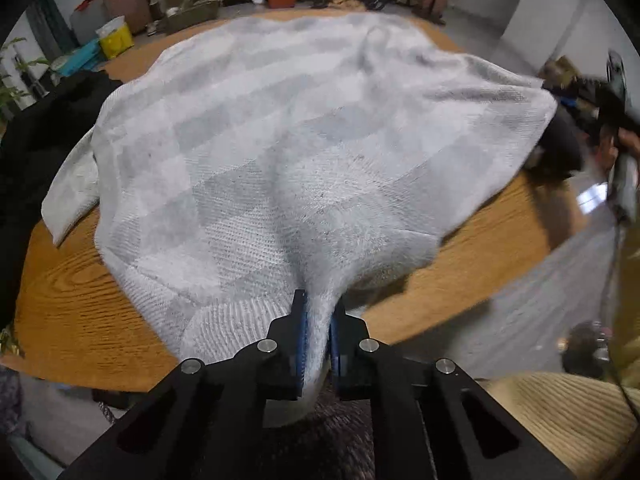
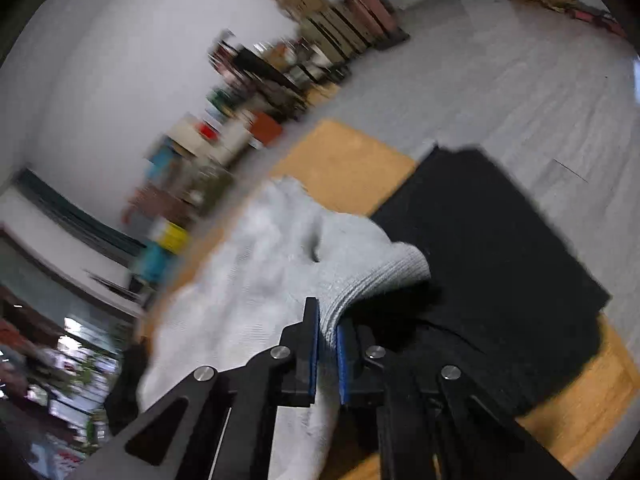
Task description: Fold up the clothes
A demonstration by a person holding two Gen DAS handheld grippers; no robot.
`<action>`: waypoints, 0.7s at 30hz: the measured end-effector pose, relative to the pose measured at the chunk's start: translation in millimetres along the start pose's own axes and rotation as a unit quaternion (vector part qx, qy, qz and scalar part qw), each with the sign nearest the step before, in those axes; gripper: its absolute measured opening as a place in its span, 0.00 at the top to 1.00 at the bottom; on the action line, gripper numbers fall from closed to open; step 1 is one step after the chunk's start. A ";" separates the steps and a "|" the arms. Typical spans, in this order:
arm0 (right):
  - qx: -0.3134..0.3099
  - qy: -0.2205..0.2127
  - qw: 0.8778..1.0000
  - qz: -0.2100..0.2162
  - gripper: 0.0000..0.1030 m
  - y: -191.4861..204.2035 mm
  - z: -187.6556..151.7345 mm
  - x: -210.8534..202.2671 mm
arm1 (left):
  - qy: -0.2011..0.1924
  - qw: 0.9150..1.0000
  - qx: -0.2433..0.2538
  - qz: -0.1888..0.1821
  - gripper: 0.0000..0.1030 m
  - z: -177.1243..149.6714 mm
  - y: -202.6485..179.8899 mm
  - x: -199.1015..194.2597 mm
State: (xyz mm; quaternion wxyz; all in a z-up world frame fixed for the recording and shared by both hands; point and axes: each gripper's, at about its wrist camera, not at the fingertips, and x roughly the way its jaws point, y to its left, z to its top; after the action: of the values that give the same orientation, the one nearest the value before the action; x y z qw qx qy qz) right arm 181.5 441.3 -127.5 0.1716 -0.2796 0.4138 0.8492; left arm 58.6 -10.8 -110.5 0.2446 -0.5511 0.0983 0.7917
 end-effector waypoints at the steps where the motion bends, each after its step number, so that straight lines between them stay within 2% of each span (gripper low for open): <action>1: 0.002 -0.013 1.000 0.013 0.92 -3.3 -0.9 -17.1 | 0.002 1.000 -0.002 -0.008 0.91 -3.8 5.0 -3.7; 2: 0.003 -0.027 0.999 0.027 0.92 -6.7 -1.9 -34.2 | 0.004 1.000 -0.005 -0.012 0.91 -7.3 9.2 -6.3; 4: 0.005 -0.049 0.999 0.001 0.92 -22.0 -6.5 -61.3 | 0.032 0.999 -0.011 -0.025 0.91 -14.1 16.5 1.9; 6: 0.012 -0.036 0.999 -0.037 0.92 -38.2 -9.1 -57.8 | 0.065 0.997 -0.006 -0.041 0.91 -18.6 15.8 18.2; 9: 0.011 -0.018 0.997 -0.075 0.92 -46.7 -13.5 -46.3 | 0.091 0.995 0.020 -0.032 0.91 -23.4 2.7 37.8; 12: 0.005 0.001 0.995 -0.103 0.91 -47.4 -18.3 -31.5 | 0.086 0.995 0.024 -0.032 0.91 -21.6 0.3 35.5; 17: -0.026 -0.012 0.995 -0.097 0.91 -25.8 -18.5 -42.8 | 0.063 0.994 -0.021 -0.082 0.91 -10.4 27.1 17.0; 21: -0.063 -0.019 0.993 -0.101 0.91 -4.2 -24.2 -52.5 | 0.036 0.993 -0.043 -0.099 0.91 0.2 45.1 4.8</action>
State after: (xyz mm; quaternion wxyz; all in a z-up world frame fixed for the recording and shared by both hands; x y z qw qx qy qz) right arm 233.0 421.3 -109.8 0.2466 -0.3139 0.3253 0.8572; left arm 34.8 -48.2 -120.0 0.2939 -0.5966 0.0178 0.7466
